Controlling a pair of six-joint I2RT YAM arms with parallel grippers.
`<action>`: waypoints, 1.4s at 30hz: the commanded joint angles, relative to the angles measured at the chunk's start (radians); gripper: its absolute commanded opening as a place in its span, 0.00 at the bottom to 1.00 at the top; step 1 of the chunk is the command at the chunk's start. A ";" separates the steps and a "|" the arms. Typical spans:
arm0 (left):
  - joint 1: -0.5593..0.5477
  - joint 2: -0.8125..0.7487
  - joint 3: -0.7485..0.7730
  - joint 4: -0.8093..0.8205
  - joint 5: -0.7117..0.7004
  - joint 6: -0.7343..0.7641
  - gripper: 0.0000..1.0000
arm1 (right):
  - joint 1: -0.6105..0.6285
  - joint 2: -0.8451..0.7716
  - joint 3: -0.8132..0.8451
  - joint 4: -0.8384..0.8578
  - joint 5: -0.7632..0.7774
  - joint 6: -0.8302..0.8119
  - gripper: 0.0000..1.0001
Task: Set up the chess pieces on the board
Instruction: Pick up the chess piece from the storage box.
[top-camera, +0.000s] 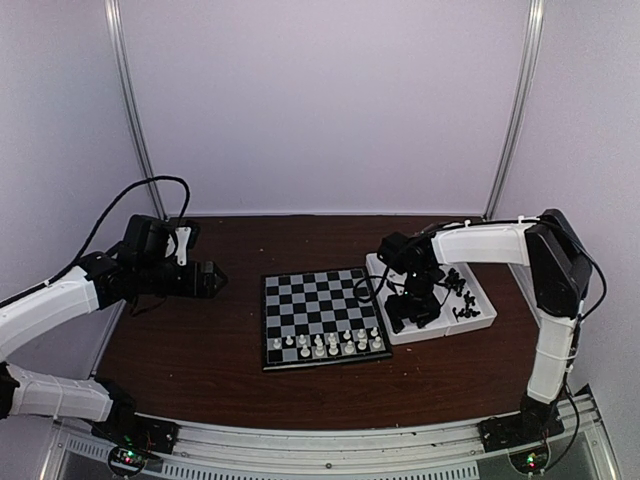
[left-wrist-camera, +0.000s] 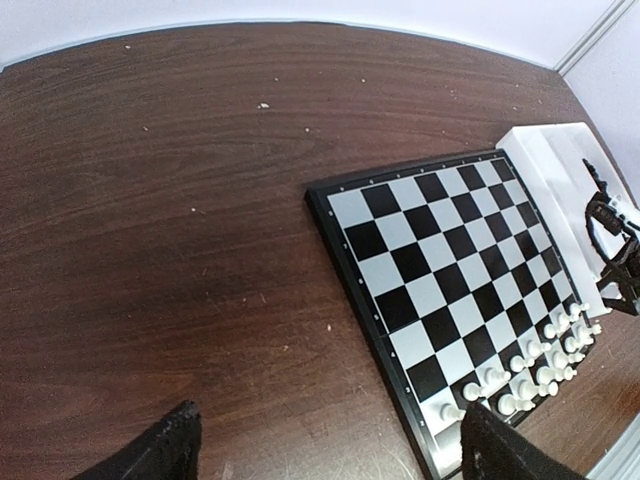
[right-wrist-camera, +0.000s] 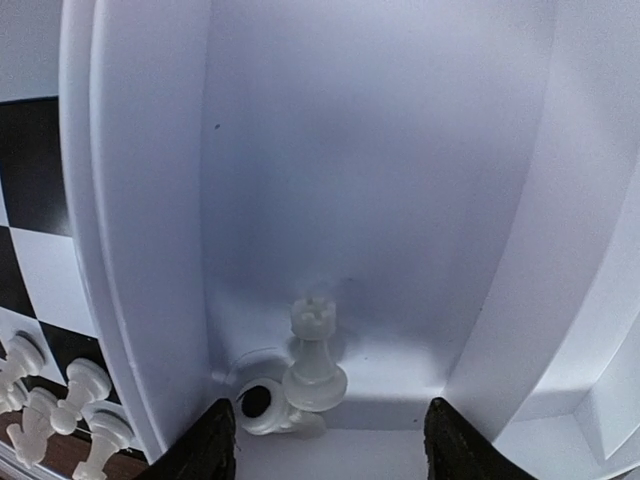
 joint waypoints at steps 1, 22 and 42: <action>0.007 -0.006 0.012 0.023 -0.008 0.012 0.90 | -0.004 0.044 0.003 -0.003 0.002 -0.011 0.58; 0.007 0.036 0.074 -0.028 -0.069 0.030 0.90 | -0.058 0.113 0.161 0.052 0.020 -0.052 0.27; 0.007 0.071 0.080 0.010 -0.023 0.025 0.89 | -0.063 0.067 0.099 0.048 0.056 -0.103 0.17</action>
